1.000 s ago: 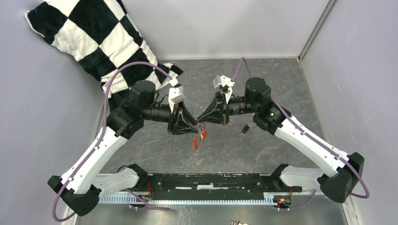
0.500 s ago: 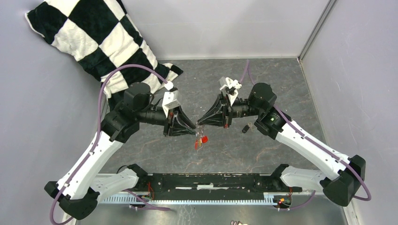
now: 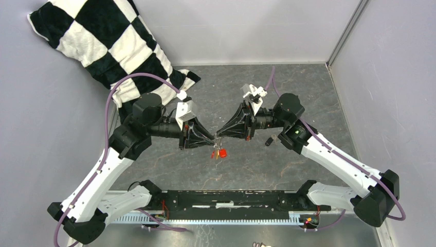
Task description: Put the keys on the keyring
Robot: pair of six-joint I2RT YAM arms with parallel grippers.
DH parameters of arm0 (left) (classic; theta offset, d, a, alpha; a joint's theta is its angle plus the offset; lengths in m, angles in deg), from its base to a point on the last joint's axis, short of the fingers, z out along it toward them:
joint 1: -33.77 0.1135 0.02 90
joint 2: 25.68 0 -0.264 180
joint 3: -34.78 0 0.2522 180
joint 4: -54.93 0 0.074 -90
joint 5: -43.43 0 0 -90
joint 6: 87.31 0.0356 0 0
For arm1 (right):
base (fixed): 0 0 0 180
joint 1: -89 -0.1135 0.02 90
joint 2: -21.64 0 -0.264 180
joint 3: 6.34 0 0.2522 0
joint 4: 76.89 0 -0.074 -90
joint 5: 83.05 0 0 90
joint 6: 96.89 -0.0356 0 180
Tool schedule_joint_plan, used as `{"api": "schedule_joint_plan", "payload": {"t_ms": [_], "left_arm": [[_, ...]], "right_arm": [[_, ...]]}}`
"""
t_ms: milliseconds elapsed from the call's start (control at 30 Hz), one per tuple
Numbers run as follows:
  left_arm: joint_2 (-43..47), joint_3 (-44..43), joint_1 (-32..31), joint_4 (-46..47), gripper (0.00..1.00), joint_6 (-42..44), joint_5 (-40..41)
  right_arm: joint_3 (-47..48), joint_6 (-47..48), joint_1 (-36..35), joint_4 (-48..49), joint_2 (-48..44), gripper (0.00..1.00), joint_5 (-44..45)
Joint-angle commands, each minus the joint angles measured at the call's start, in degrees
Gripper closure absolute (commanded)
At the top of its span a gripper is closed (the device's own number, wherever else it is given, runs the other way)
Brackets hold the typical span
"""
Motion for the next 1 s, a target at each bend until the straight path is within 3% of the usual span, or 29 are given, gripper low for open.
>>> {"api": "schedule_joint_plan", "payload": {"t_ms": [0, 300, 633, 767, 967], "left_arm": [[0.8, 1.3, 0.1, 6.0, 0.7, -3.9, 3.3], [1.2, 2.6, 0.1, 8.1, 0.71, -5.1, 5.3], [1.1, 2.7, 0.0, 9.7, 0.69, -8.3, -0.1], [1.7, 3.7, 0.0, 8.9, 0.67, -7.4, -3.2], [2.0, 4.6, 0.0, 5.7, 0.67, -2.9, -0.9]], "right_arm": [[-0.2, -2.2, 0.2, 5.6, -0.9, 1.0, -0.9], [-1.4, -4.4, 0.1, 9.0, -0.4, 1.0, -1.0], [-2.1, -5.0, 0.1, 10.2, -0.2, 1.0, 0.6], [-2.0, -4.9, 0.1, 10.0, -0.2, 1.0, 0.8], [-1.7, -5.1, 0.1, 10.4, -0.7, 0.99, 1.0]]}}
